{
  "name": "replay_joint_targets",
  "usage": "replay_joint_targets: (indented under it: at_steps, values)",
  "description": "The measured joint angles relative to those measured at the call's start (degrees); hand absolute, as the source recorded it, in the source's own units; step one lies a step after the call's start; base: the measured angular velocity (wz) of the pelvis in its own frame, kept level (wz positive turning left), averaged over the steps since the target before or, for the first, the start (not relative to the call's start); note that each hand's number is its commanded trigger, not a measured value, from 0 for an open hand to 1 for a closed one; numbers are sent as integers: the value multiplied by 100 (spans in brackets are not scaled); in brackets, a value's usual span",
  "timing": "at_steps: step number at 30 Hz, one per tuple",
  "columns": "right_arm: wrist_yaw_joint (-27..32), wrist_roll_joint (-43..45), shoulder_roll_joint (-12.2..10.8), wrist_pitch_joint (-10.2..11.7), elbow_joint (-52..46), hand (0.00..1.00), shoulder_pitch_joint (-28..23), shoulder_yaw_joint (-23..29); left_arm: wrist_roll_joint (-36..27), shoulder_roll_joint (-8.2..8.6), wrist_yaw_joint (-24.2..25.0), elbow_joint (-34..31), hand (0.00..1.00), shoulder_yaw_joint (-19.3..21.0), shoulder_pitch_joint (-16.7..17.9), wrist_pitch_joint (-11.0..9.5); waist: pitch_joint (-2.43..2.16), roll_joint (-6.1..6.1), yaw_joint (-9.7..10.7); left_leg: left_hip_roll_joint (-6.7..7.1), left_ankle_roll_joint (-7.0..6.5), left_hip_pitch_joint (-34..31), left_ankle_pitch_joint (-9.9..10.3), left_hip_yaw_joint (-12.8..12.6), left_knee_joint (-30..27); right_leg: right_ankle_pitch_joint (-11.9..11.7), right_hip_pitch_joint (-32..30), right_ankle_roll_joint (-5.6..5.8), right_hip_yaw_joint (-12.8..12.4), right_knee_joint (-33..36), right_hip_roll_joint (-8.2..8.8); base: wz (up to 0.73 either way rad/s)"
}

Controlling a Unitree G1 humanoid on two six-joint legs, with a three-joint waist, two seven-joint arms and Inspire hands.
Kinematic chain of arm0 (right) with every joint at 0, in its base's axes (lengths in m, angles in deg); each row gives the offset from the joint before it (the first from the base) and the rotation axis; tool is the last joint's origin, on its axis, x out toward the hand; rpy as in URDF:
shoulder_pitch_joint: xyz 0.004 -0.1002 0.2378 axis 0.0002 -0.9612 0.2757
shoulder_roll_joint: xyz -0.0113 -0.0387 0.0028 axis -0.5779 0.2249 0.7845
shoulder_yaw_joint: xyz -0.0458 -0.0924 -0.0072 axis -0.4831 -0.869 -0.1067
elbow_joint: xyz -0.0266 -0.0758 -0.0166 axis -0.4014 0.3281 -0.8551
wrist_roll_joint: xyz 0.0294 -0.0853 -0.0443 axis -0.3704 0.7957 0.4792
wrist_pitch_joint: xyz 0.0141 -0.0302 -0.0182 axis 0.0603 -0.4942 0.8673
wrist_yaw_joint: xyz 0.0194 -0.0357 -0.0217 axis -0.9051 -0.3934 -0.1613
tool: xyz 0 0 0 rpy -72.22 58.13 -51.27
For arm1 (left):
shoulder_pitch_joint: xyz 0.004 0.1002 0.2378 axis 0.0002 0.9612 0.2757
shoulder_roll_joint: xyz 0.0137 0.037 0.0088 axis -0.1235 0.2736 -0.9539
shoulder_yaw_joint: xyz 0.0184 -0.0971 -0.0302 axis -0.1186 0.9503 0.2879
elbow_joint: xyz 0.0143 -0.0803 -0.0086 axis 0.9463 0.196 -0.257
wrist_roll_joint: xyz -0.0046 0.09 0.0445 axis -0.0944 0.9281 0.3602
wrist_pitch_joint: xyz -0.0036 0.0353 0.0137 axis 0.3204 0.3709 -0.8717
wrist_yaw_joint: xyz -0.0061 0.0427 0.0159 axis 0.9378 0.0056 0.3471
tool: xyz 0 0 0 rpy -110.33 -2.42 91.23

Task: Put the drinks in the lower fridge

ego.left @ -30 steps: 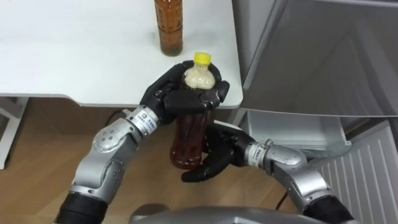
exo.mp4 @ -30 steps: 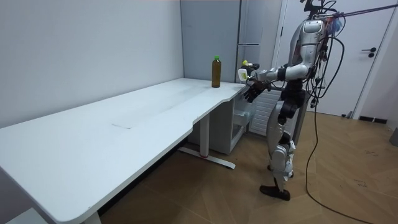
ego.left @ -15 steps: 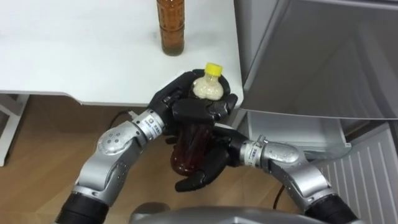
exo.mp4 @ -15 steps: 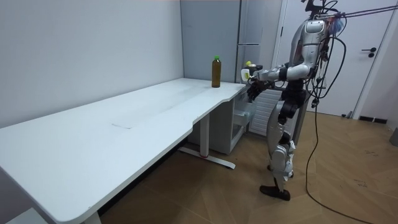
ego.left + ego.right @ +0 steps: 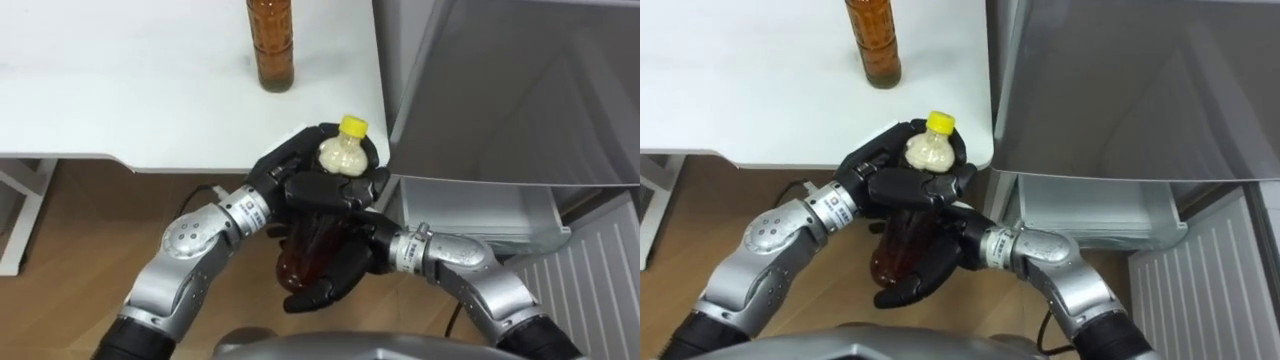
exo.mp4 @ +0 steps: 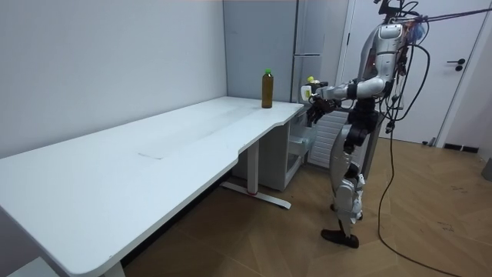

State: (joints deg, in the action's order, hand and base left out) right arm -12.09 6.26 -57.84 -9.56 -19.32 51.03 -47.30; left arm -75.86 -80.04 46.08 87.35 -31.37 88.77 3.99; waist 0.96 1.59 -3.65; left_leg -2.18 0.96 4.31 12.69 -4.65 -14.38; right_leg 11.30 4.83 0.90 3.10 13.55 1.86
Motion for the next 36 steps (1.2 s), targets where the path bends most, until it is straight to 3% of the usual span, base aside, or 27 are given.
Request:
replay_joint_targets:
  at_steps: [8,13,21,22,23,24,36]
  values:
    - [97,-256,5,-10,11,100,-22,-93,233,-10,22,0,100,-9,6,-163,-1,23,13,5,2,40,-3,9,55,5,12,7,18,0,4,0]
    - [46,-256,5,-129,21,100,-46,-124,478,-18,108,3,100,-35,9,-244,5,29,12,10,2,36,-3,14,58,8,5,10,20,-8,4,0]
    - [57,-409,5,-129,24,100,-126,-125,458,-15,107,2,100,-38,9,-254,4,29,18,14,2,24,-3,17,70,12,13,8,33,-52,4,0]
    - [74,-451,4,-129,24,100,-149,-127,438,-8,107,1,85,-41,9,-263,4,29,17,15,2,23,-3,17,73,12,15,8,32,-61,5,0]
    - [97,-467,4,-129,24,100,-153,-130,436,0,107,1,50,-47,9,-275,4,29,17,16,2,22,-3,17,74,12,15,8,32,-65,6,0]
    - [107,-491,5,-129,24,100,-158,-130,435,11,107,2,0,-55,9,-295,4,29,18,17,2,18,-3,16,77,12,14,8,32,-71,6,0]
    - [243,-706,-4,-128,24,100,-183,-154,414,92,53,1,0,0,2,-362,9,17,17,16,2,22,-3,20,95,12,9,8,42,-81,5,0]
